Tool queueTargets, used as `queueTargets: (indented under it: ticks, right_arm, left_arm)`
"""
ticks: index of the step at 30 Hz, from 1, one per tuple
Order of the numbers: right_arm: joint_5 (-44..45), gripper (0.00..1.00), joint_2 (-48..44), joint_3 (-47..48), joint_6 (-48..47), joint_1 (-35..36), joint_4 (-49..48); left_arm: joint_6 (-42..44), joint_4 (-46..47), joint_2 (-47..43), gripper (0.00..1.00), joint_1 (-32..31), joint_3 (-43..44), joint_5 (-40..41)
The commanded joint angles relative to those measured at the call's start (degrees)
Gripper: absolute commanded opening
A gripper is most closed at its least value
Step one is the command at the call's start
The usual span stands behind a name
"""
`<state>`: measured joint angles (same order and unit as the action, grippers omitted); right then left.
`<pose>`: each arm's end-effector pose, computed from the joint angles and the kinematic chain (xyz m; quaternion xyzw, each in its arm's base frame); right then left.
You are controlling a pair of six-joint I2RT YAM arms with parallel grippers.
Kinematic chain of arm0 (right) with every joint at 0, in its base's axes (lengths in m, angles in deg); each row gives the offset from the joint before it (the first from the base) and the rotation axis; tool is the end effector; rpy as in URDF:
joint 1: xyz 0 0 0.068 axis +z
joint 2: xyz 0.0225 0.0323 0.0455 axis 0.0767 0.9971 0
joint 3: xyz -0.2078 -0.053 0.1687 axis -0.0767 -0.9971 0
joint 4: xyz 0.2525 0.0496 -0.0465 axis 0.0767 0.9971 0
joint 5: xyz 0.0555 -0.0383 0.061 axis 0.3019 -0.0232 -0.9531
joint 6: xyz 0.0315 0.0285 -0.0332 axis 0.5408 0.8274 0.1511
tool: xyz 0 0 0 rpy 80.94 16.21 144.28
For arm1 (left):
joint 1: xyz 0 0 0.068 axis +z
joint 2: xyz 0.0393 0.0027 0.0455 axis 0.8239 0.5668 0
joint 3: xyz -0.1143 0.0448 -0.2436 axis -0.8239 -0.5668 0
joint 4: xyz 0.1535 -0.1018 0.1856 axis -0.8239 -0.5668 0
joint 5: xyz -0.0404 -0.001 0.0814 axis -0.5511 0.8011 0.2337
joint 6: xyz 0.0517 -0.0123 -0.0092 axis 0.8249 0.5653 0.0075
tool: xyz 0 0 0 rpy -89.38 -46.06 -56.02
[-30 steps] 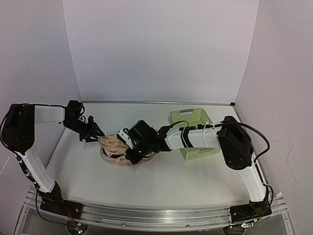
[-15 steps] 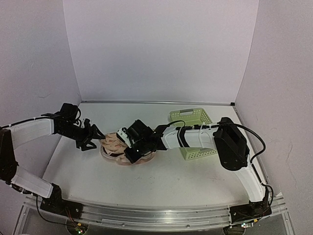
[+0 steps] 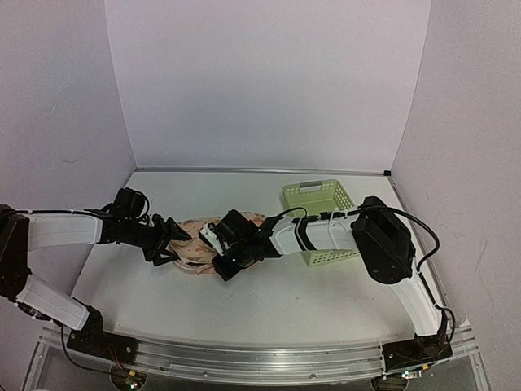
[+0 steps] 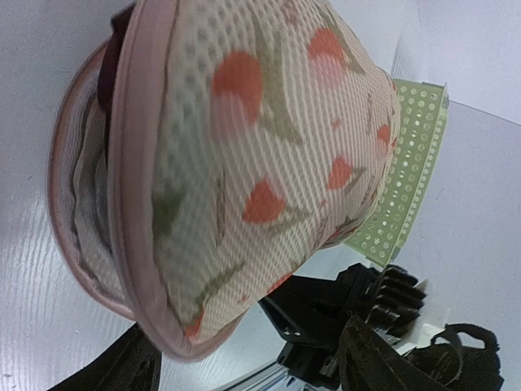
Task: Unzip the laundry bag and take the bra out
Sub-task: Hold the laundry bag at the center of the board, then unzip the zipper of the laundry bag.
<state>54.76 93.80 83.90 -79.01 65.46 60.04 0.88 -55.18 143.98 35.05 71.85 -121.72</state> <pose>0.2414 0.4435 0.1299 -0.4211 0.8466 0.2230 0.2372 0.2313 -0.1063 0.1839 -0.2090 0.8857 -0.4064 0.0822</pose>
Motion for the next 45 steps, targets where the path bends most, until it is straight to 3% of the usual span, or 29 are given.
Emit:
queueTargets:
  ticks: [1, 9, 13, 15, 20, 24, 36, 45]
  right_arm:
    - [-0.31, 0.00, -4.95, -2.55, -0.01, -0.11, -3.59]
    - [-0.51, 0.00, -6.28, -4.39, 0.04, -0.05, -4.22]
    - [-0.74, 0.00, -7.07, -5.28, 0.04, -0.11, -4.72]
    - [-0.96, 0.00, -7.50, -5.64, -0.04, -0.02, -4.92]
    - [-1.43, 0.00, -8.78, -7.09, -0.37, -0.03, -5.72]
    - [-1.19, 0.00, -9.50, -8.27, -0.87, -0.05, -5.74]
    - [3.48, 0.00, -14.83, -18.42, -1.07, -2.69, -6.20]
    - [3.71, 0.00, -17.58, -23.73, -1.80, -6.33, -6.52]
  left_arm:
    - [-4.68, 8.11, 3.66, 0.76, -1.62, 1.27, 1.43]
    - [-6.11, 10.66, 8.02, 0.75, -2.55, -0.18, 2.59]
    - [-5.02, 11.25, 10.79, 0.70, -3.12, 0.12, 2.54]
    - [-4.43, 11.69, 12.56, 0.62, -3.24, -0.03, 2.48]
    - [-3.00, 12.03, 15.22, 0.32, -3.22, 0.22, 1.69]
    - [-2.10, 12.04, 15.80, 0.00, -3.22, 0.96, 1.13]
    - [5.05, 6.73, 15.32, 0.00, -2.76, 1.91, 0.10]
    - [11.96, 1.26, 12.62, 0.00, 3.06, 1.22, -1.47]
